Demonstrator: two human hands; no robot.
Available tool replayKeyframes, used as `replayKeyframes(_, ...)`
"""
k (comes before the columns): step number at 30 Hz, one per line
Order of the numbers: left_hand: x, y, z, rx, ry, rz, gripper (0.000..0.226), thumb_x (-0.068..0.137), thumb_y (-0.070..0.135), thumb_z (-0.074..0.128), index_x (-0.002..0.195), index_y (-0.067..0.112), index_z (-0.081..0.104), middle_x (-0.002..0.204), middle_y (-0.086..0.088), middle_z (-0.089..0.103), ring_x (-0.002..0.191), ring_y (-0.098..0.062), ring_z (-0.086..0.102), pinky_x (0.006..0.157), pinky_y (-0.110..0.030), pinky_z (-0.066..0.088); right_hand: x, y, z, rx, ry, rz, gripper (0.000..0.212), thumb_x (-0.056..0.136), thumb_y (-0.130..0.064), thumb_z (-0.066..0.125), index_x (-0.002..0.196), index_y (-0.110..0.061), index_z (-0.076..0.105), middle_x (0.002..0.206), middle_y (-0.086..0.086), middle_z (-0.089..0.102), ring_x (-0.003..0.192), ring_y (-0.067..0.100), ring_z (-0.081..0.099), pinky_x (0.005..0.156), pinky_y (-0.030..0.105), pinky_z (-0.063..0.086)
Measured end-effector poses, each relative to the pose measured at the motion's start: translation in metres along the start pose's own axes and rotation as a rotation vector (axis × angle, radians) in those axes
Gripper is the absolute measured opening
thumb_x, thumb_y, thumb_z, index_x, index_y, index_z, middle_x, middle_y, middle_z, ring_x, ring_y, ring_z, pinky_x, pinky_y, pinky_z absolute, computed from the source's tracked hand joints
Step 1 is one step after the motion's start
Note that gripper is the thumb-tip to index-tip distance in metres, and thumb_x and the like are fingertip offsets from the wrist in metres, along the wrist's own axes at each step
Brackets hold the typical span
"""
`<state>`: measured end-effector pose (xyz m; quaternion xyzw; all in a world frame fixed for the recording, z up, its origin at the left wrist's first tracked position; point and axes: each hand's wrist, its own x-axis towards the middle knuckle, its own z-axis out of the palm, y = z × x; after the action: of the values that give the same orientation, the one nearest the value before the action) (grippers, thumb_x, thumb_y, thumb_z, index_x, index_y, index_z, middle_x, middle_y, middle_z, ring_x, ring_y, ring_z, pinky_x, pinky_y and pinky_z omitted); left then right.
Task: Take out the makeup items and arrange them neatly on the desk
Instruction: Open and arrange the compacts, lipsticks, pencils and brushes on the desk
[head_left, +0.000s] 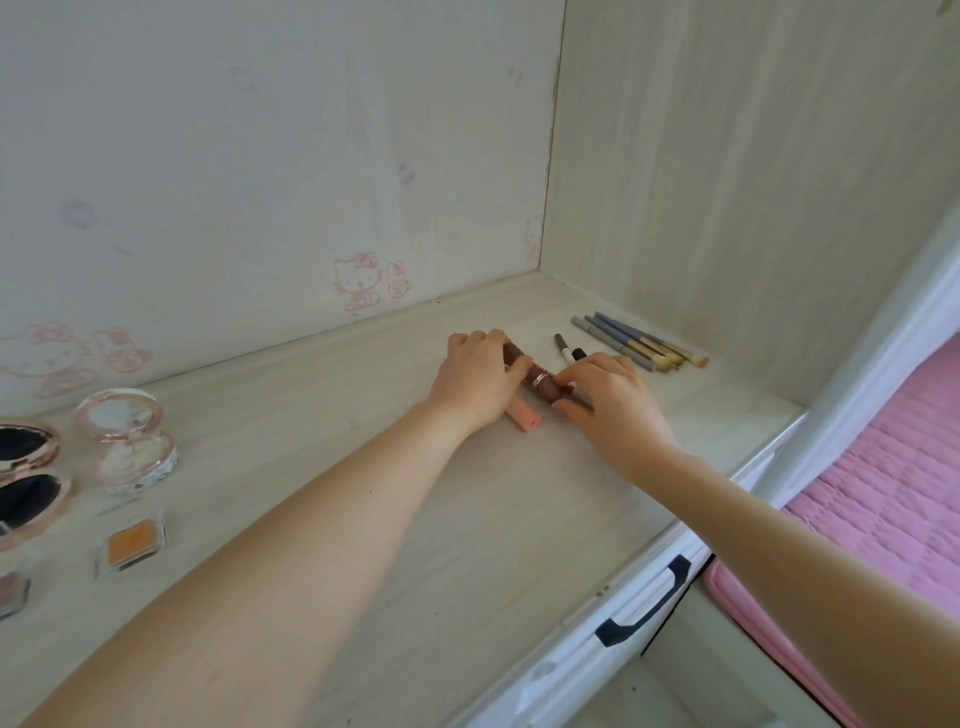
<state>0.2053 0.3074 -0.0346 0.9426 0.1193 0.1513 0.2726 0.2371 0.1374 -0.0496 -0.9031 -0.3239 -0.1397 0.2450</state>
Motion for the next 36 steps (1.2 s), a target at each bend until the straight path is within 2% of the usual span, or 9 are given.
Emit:
replayKeyframes(6, -0.018, 0.015, -0.020, -0.612, 0.158, -0.057, 0.027, 0.084, 0.035, 0.068, 0.105, 0.028, 0.054, 0.088, 0.002, 0.070, 0.089, -0.011, 0.065, 0.083, -0.029, 0.049, -0.002, -0.024, -0.010, 0.255, 0.138, 0.063, 0.016, 0.085, -0.025, 0.070, 0.100, -0.026, 0.070, 0.097, -0.012, 0.062, 0.097, 0.010, 0.051, 0.072, 0.003, 0.033)
replayKeyframes(9, -0.033, 0.018, -0.030, -0.907, 0.174, -0.130, 0.035, 0.082, 0.022, 0.072, 0.111, 0.023, 0.052, 0.084, -0.011, 0.072, 0.078, -0.023, 0.072, 0.083, -0.042, 0.057, -0.005, -0.046, -0.013, 0.439, 0.145, 0.113, 0.013, 0.084, -0.022, 0.070, 0.094, -0.030, 0.071, 0.091, -0.018, 0.065, 0.088, -0.004, 0.054, 0.069, 0.003, 0.036)
replayKeyframes(11, -0.043, 0.018, -0.040, -1.029, 0.189, -0.177, 0.041, 0.081, 0.018, 0.073, 0.115, 0.019, 0.051, 0.085, -0.011, 0.073, 0.073, -0.022, 0.073, 0.077, -0.036, 0.060, -0.008, -0.060, -0.015, 0.533, 0.144, 0.132, 0.012, 0.082, -0.021, 0.072, 0.093, -0.027, 0.073, 0.086, -0.018, 0.067, 0.086, -0.008, 0.056, 0.070, 0.003, 0.038)
replayKeyframes(15, -0.067, 0.013, -0.064, -1.139, 0.249, -0.249, 0.029, 0.079, 0.014, 0.076, 0.101, 0.004, 0.060, 0.077, -0.008, 0.072, 0.070, -0.022, 0.072, 0.062, -0.028, 0.059, -0.016, -0.086, -0.014, 0.605, 0.104, 0.157, 0.008, 0.080, -0.029, 0.074, 0.086, -0.031, 0.070, 0.083, -0.018, 0.068, 0.090, 0.005, 0.061, 0.080, 0.025, 0.047)
replayKeyframes(22, -0.122, -0.039, -0.104, -0.854, 0.248, -0.156, 0.016, 0.082, 0.014, 0.073, 0.094, 0.009, 0.064, 0.086, -0.009, 0.068, 0.064, -0.026, 0.072, 0.065, -0.038, 0.061, -0.035, -0.123, -0.007, 0.590, -0.054, 0.053, 0.025, 0.088, -0.018, 0.064, 0.084, -0.042, 0.063, 0.087, -0.019, 0.066, 0.084, -0.002, 0.061, 0.074, 0.018, 0.047)
replayKeyframes(25, -0.153, -0.068, -0.117, -0.651, 0.191, -0.104, 0.012, 0.081, 0.013, 0.074, 0.090, 0.018, 0.068, 0.086, -0.003, 0.068, 0.063, -0.022, 0.068, 0.066, -0.040, 0.060, -0.040, -0.142, -0.005, 0.634, -0.154, 0.065, 0.016, 0.091, -0.026, 0.061, 0.103, -0.036, 0.063, 0.093, -0.010, 0.065, 0.088, 0.006, 0.063, 0.080, 0.031, 0.054)
replayKeyframes(28, -0.182, -0.093, -0.130, -0.398, 0.150, -0.063, 0.018, 0.078, 0.020, 0.077, 0.085, 0.032, 0.067, 0.085, 0.010, 0.069, 0.065, -0.009, 0.062, 0.065, -0.019, 0.051, -0.048, -0.169, -0.001, 0.680, -0.295, 0.034, 0.025, 0.091, -0.032, 0.059, 0.116, -0.033, 0.059, 0.093, -0.006, 0.066, 0.084, 0.009, 0.065, 0.080, 0.038, 0.057)
replayKeyframes(30, -0.201, -0.107, -0.139, -0.274, 0.136, -0.036, 0.019, 0.076, 0.024, 0.078, 0.086, 0.035, 0.066, 0.084, 0.015, 0.068, 0.071, -0.002, 0.059, 0.064, -0.009, 0.042, -0.055, -0.188, 0.004, 0.631, -0.389, -0.033, 0.025, 0.091, -0.036, 0.058, 0.116, -0.033, 0.060, 0.091, -0.009, 0.066, 0.083, 0.006, 0.064, 0.078, 0.031, 0.056)
replayKeyframes(36, -0.250, -0.137, -0.167, -0.143, 0.177, -0.031, 0.018, 0.074, 0.027, 0.080, 0.086, 0.032, 0.068, 0.081, 0.017, 0.067, 0.078, 0.000, 0.059, 0.069, -0.011, 0.043, -0.075, -0.236, 0.028, 0.541, -0.485, -0.183, 0.016, 0.088, -0.031, 0.064, 0.105, -0.030, 0.065, 0.081, -0.011, 0.071, 0.080, 0.000, 0.063, 0.070, 0.009, 0.044)
